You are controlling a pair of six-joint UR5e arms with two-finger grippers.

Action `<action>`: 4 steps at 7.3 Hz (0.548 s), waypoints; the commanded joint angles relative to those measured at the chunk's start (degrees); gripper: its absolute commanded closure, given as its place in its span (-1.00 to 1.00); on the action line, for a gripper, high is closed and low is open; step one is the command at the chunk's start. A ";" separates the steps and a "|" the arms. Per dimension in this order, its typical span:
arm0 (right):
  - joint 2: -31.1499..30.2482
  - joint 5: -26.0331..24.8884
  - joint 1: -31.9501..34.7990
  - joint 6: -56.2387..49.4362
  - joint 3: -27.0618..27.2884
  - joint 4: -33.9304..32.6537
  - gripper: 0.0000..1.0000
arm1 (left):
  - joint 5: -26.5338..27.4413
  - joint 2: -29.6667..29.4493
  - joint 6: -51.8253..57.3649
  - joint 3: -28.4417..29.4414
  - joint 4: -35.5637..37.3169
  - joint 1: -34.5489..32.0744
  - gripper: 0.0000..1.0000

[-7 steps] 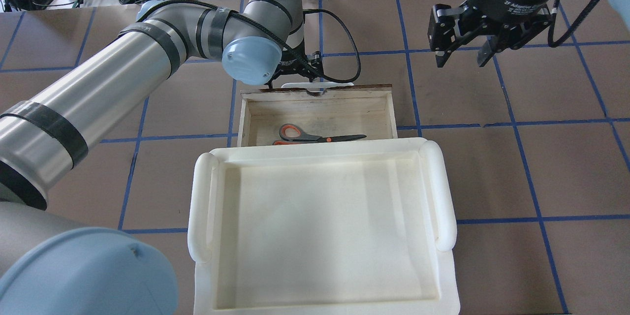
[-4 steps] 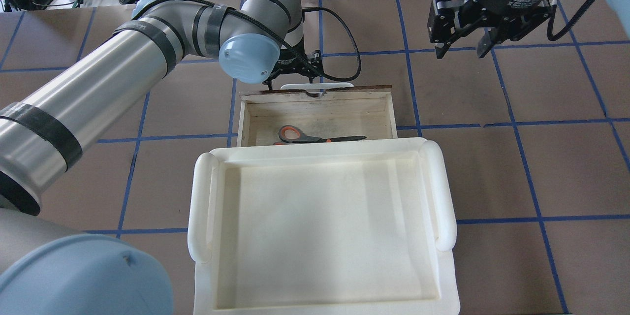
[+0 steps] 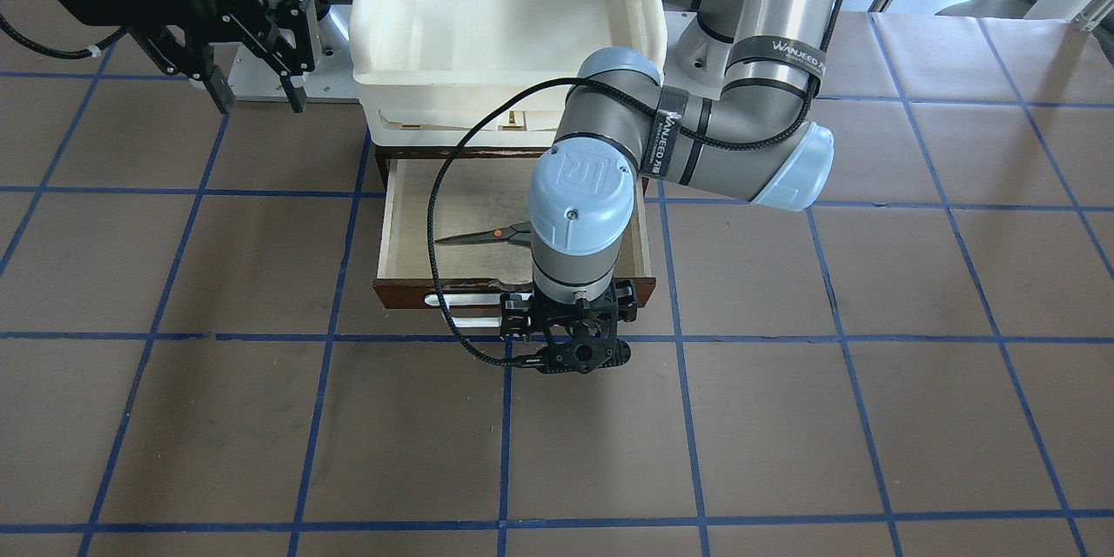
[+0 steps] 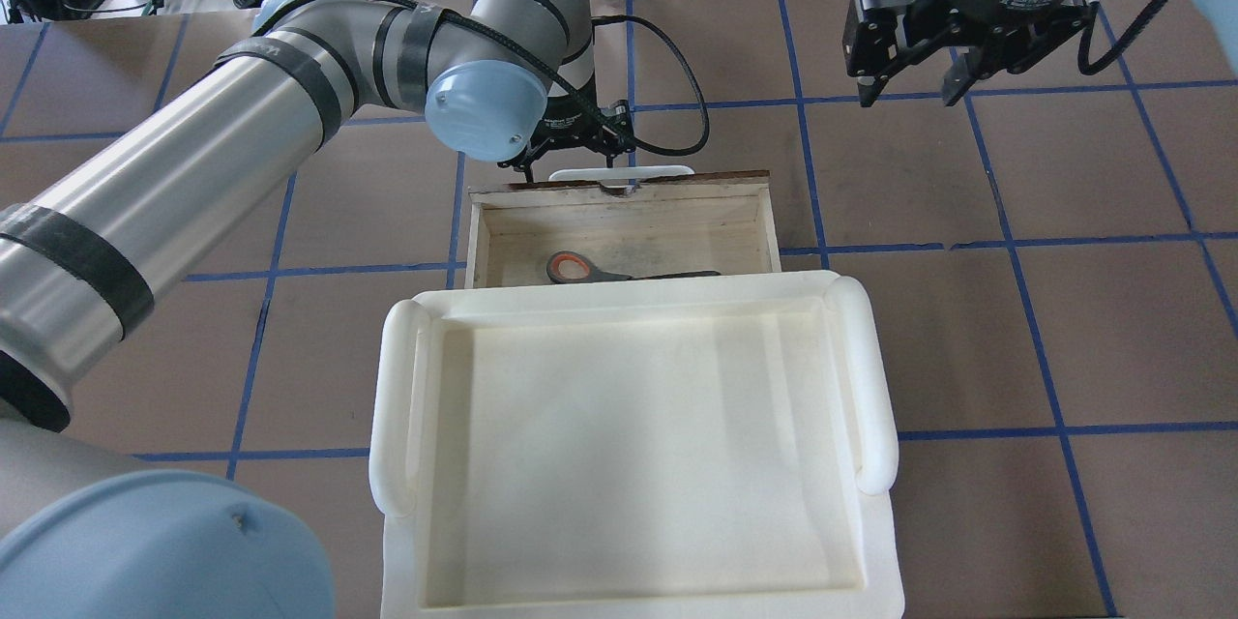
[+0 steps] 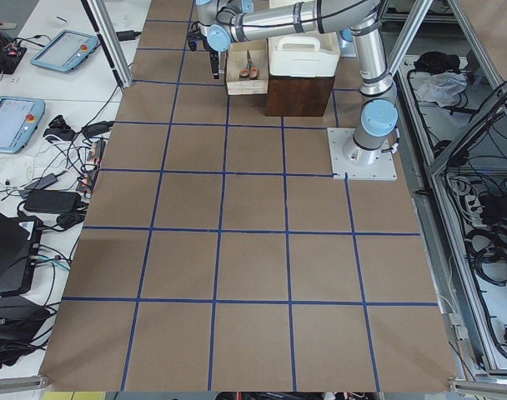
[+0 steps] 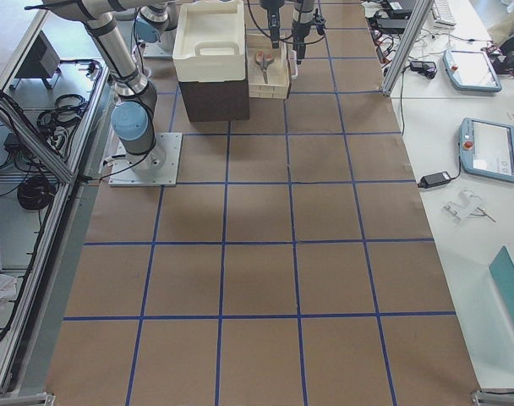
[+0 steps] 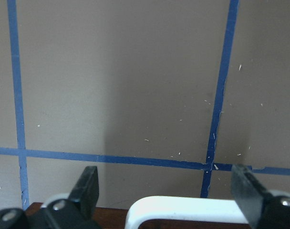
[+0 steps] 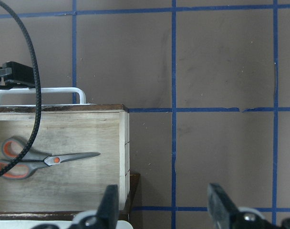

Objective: Put scissors in drawer and close it
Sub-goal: 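Push the drawer closed with the left gripper away from the robot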

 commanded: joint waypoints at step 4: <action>0.12 -1.70 -0.24 -0.23 0.65 -3.33 -1.00 | -0.79 -2.64 -0.57 2.20 0.25 0.53 -1.00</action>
